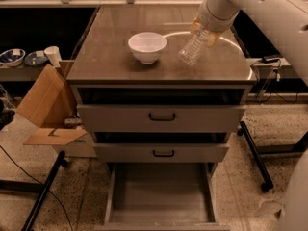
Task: Pick water bottle from middle drawer and place on counter
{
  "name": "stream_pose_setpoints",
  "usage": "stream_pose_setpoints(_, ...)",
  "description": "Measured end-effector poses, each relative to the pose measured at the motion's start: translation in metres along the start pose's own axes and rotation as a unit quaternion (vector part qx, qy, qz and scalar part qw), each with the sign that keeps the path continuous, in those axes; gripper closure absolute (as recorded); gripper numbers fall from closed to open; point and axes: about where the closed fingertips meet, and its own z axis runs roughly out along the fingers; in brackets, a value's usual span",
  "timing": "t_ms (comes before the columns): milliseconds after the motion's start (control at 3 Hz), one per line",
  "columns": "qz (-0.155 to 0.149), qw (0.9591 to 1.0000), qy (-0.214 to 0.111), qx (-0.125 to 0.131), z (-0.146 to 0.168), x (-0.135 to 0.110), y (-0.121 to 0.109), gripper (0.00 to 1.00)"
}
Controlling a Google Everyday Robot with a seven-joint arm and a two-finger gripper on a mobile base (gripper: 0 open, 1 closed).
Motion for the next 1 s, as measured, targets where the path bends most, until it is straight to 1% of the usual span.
stream_pose_setpoints(333,0.013,0.9999,-0.002,0.002,0.0070,0.0027,0.0017,0.76)
stream_pose_setpoints(1000,0.031,0.9995,-0.008,0.008,0.0159,0.0054,0.0057,0.30)
